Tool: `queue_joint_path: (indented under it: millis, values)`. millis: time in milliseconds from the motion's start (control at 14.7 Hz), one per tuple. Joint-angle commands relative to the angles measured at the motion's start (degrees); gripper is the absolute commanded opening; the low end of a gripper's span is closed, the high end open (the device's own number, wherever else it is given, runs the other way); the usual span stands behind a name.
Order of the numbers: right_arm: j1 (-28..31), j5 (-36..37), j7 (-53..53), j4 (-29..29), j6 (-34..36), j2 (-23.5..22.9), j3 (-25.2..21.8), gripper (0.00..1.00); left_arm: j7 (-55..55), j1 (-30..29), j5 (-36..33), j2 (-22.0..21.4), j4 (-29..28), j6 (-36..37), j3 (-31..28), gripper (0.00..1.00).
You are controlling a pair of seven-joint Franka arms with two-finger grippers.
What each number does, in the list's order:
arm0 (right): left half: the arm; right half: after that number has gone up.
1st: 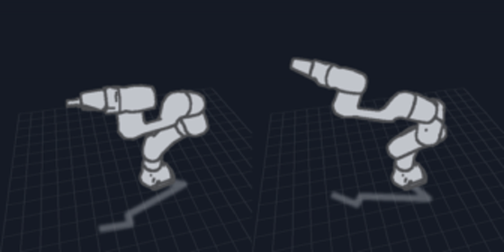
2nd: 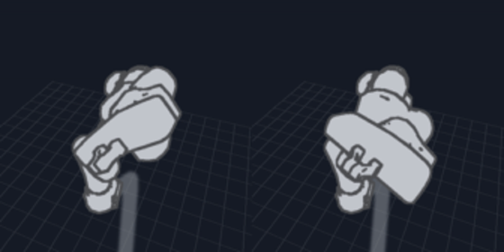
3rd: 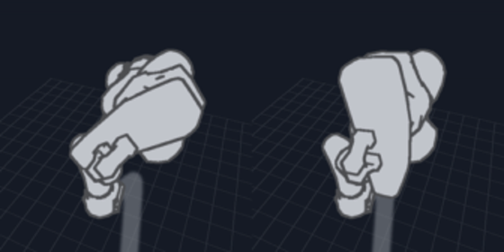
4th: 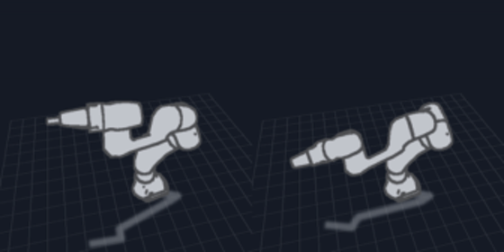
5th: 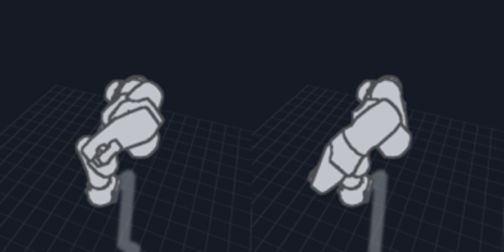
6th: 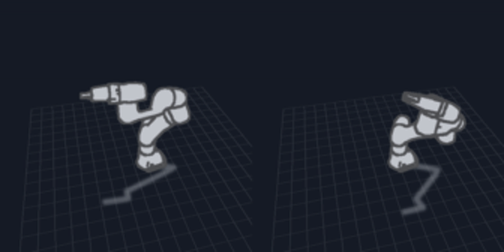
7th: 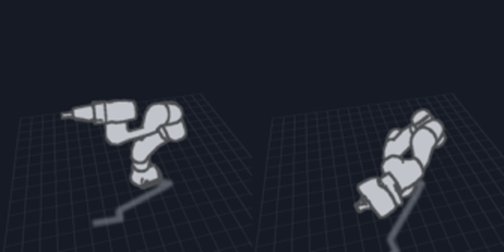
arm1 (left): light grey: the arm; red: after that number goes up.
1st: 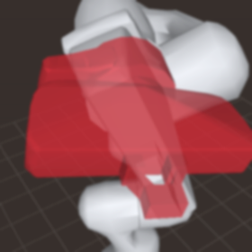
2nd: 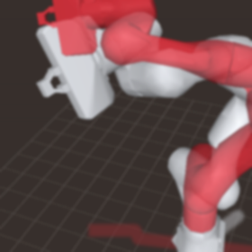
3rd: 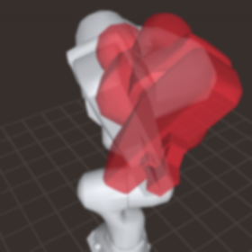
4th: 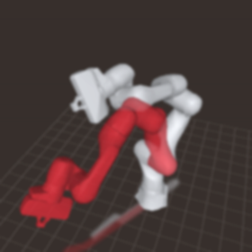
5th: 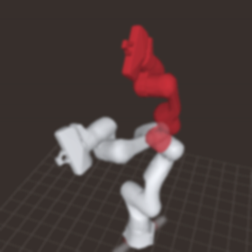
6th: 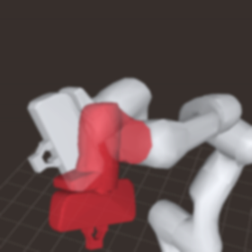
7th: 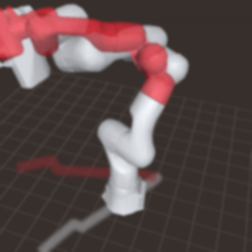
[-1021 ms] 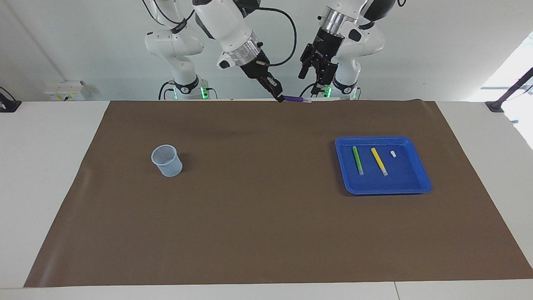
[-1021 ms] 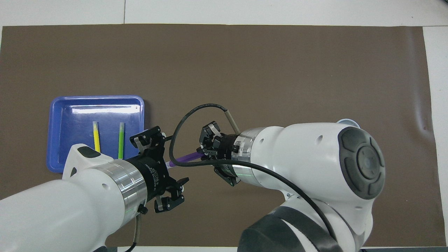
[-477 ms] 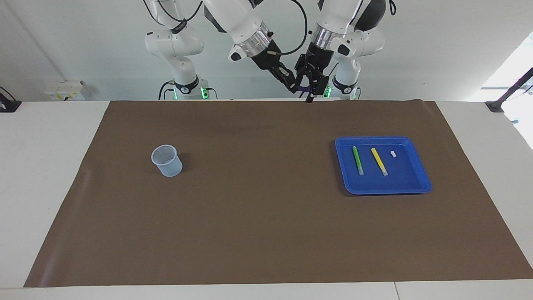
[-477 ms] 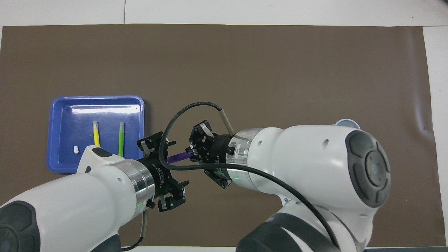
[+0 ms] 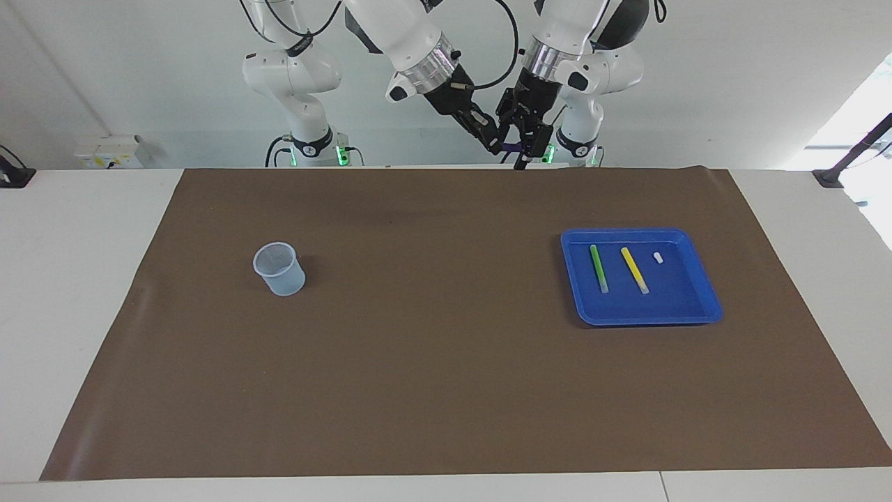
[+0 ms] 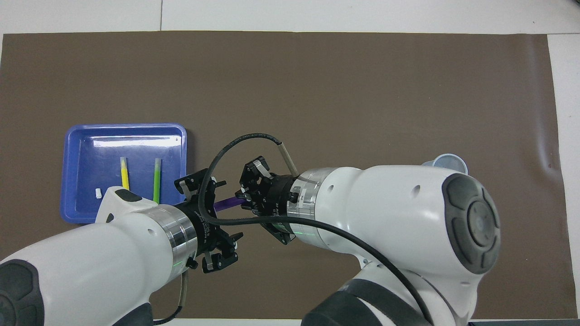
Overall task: Right arm passes pens to left for tray arrangement
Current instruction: 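Close the left gripper on the purple pen and open the right gripper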
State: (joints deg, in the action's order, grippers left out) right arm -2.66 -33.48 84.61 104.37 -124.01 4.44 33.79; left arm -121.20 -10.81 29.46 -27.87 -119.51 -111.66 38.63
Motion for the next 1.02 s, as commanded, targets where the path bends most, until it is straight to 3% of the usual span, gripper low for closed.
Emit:
queue_joint_path:
  millis: [0,272,477,613,749,885,953]
  values:
    - [0.5,-1.1,0.7,-0.7,-1.3,-0.7,1.1,0.00,1.0,-0.6,-1.0,-0.6,1.2,2.4,-0.6,1.00]
    - [0.5,-1.1,0.7,-0.7,-1.3,-0.7,1.1,0.00,1.1,-0.6,-1.0,-0.6,1.2,2.3,-0.7,1.00]
    - [0.5,-1.1,0.7,-0.7,-1.4,-0.7,1.1,0.00,1.1,-0.6,-1.1,-0.6,2.2,2.5,-1.8,0.90]
    - [0.5,-1.1,0.6,-0.7,-1.4,-0.7,1.1,0.00,1.1,-0.6,-1.1,-0.5,2.2,2.6,-1.8,0.75]
    - [0.5,-1.1,0.7,-0.7,-1.4,-0.7,1.1,0.00,1.1,-0.6,-1.1,-0.6,2.2,2.5,-1.9,0.51]
    - [0.5,-1.1,0.6,-0.7,-1.4,-0.7,1.1,0.00,1.8,-0.6,-1.1,-0.6,2.2,2.5,-1.9,0.41]
    - [0.5,-1.1,0.6,-0.7,-1.4,-0.7,1.1,0.00,2.2,-0.6,-1.1,-0.6,2.2,2.5,-1.9,0.28]
